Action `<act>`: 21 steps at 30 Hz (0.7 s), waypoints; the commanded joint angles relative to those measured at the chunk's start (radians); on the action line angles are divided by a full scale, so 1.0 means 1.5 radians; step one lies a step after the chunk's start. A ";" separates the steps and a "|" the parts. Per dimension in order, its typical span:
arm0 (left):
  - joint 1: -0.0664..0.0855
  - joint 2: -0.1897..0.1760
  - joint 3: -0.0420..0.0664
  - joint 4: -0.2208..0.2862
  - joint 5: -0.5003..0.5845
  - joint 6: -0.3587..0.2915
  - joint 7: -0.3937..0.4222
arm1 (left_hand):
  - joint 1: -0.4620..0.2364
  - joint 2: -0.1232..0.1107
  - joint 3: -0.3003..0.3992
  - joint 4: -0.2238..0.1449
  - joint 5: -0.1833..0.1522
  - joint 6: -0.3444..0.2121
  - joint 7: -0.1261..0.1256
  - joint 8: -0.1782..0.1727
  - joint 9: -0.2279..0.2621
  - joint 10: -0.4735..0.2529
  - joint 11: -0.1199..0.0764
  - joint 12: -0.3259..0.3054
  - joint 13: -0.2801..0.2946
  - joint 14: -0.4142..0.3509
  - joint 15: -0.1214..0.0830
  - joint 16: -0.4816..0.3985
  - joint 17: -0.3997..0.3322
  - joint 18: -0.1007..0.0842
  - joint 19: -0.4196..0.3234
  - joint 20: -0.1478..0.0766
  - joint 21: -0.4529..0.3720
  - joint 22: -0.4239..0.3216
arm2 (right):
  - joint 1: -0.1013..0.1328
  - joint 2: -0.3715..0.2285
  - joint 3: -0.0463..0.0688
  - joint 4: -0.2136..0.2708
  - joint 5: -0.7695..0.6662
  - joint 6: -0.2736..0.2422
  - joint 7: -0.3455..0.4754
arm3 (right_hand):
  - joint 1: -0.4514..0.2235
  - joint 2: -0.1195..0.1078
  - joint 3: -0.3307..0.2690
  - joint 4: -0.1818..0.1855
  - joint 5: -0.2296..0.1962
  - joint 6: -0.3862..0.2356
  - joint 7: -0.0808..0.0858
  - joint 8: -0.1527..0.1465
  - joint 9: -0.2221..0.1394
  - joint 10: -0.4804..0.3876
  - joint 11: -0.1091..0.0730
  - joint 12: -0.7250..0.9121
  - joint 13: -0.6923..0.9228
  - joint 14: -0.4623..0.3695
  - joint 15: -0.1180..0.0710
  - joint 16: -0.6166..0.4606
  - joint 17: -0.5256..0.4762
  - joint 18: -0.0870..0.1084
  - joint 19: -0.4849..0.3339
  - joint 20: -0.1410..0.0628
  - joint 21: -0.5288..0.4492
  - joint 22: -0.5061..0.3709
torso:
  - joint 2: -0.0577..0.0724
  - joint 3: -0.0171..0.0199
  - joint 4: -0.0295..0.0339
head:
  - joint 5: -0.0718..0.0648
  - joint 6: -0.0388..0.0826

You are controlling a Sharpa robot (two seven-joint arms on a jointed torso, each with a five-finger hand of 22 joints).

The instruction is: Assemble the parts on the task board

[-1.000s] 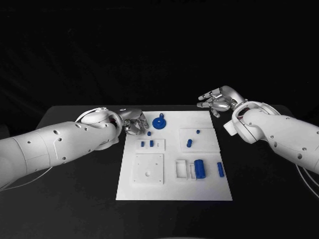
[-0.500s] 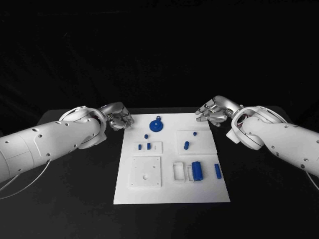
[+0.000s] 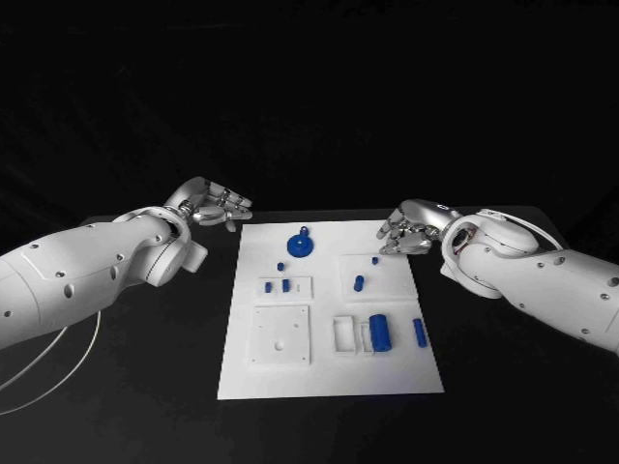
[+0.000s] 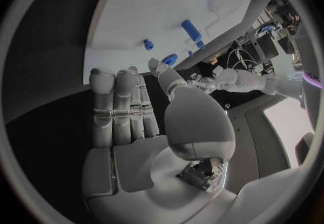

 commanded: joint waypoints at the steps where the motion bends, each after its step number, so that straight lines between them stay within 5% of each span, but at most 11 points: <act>1: 0.001 -0.006 0.001 0.015 0.104 -0.018 0.060 | 0.000 0.005 -0.006 0.000 -0.001 -0.001 0.002 -0.004 -0.001 -0.002 0.004 0.000 0.000 -0.012 0.004 -0.047 -0.015 -0.016 -0.015 0.004 -0.024 -0.014 | -0.003 0.000 0.000 0.008 -0.082 0.014 -0.039 | -0.001 -0.007 0.003 0.003 -0.005 -0.001 -0.003 0.001 0.000 -0.007 0.001 -0.002 -0.001 0.000 0.002 0.004 -0.001 0.006 0.034 0.003 0.002 -0.001 | 0.000 -0.0010 0.0000 | 0.000 0.000; 5: 0.001 -0.015 0.001 0.032 0.127 -0.017 0.077 | 0.003 0.006 -0.013 -0.002 0.001 -0.002 0.004 -0.004 -0.001 -0.006 0.008 0.000 -0.001 -0.020 0.018 -0.171 -0.056 -0.020 -0.035 0.015 -0.075 -0.051 | -0.008 0.002 0.000 0.020 -0.105 0.015 -0.051 | 0.003 -0.015 0.009 0.013 -0.016 -0.003 -0.002 0.002 0.000 -0.009 0.001 -0.002 0.000 0.000 0.003 0.005 -0.003 0.006 0.035 0.004 0.002 -0.001 | 0.000 -0.0012 0.0003 | 0.002 0.001; 8: 0.001 -0.017 0.001 0.038 0.138 -0.018 0.084 | 0.004 0.009 -0.018 -0.005 0.002 -0.001 0.005 -0.004 -0.001 -0.008 0.010 0.000 -0.001 0.020 0.025 -0.291 -0.087 -0.020 -0.032 0.023 -0.112 -0.087 | -0.010 0.004 0.000 0.024 -0.112 0.019 -0.054 | 0.005 -0.020 0.016 0.018 -0.018 -0.004 -0.002 0.001 0.000 -0.008 0.001 -0.002 0.000 0.000 0.003 0.005 -0.004 0.006 0.035 0.004 0.002 -0.002 | 0.000 -0.0014 0.0009 | 0.003 0.001; 15: 0.001 -0.020 0.001 0.047 0.149 -0.019 0.091 | 0.006 0.016 -0.028 -0.009 0.003 -0.001 0.004 -0.004 -0.001 -0.008 0.010 0.001 0.000 0.052 0.025 -0.367 -0.069 -0.021 -0.032 0.023 -0.110 -0.111 | -0.014 0.006 -0.001 0.035 -0.119 0.039 -0.056 | 0.007 -0.025 0.022 0.024 -0.018 -0.003 -0.002 0.002 0.001 -0.009 0.002 -0.002 0.000 -0.001 0.002 0.006 -0.005 0.005 0.034 0.004 0.001 -0.003 | 0.001 -0.0013 -0.0003 | 0.008 0.001; 21: 0.001 -0.020 0.001 0.047 0.153 -0.019 0.093 | 0.007 0.018 -0.029 -0.011 0.004 0.001 0.004 -0.004 -0.001 -0.008 0.010 0.000 -0.001 0.055 0.025 -0.376 -0.063 -0.021 -0.031 0.023 -0.109 -0.112 | -0.017 0.007 -0.001 0.045 -0.119 0.054 -0.055 | 0.008 -0.027 0.032 0.023 0.004 0.000 -0.002 0.002 0.001 -0.008 0.001 -0.002 -0.001 -0.002 0.002 0.006 -0.006 0.005 0.034 0.003 0.001 -0.003 | 0.000 0.0001 -0.0005 | 0.010 0.001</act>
